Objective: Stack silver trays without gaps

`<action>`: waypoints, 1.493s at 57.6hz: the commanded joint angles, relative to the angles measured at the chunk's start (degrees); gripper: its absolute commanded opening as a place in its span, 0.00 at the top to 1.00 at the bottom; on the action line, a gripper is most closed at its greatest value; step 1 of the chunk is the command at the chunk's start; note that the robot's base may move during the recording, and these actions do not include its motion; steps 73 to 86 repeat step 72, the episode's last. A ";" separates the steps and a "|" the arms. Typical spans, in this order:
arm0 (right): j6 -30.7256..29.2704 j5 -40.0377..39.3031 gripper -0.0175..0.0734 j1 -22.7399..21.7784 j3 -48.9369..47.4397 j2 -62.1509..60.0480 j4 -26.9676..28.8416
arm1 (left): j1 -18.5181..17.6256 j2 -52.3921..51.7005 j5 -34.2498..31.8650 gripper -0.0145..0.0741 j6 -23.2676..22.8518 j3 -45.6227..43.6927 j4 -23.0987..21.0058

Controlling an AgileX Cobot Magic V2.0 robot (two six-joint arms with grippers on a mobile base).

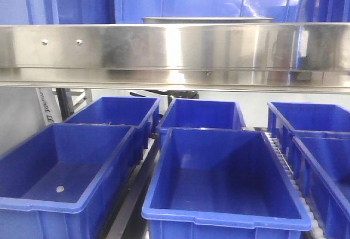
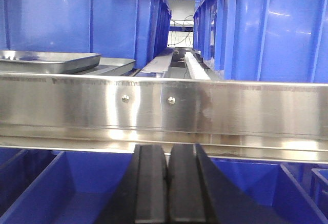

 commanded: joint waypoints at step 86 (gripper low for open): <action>0.02 -1.45 0.90 -0.15 0.02 -0.25 -0.46 | 1.69 -0.28 -1.27 0.84 -0.54 -0.12 0.21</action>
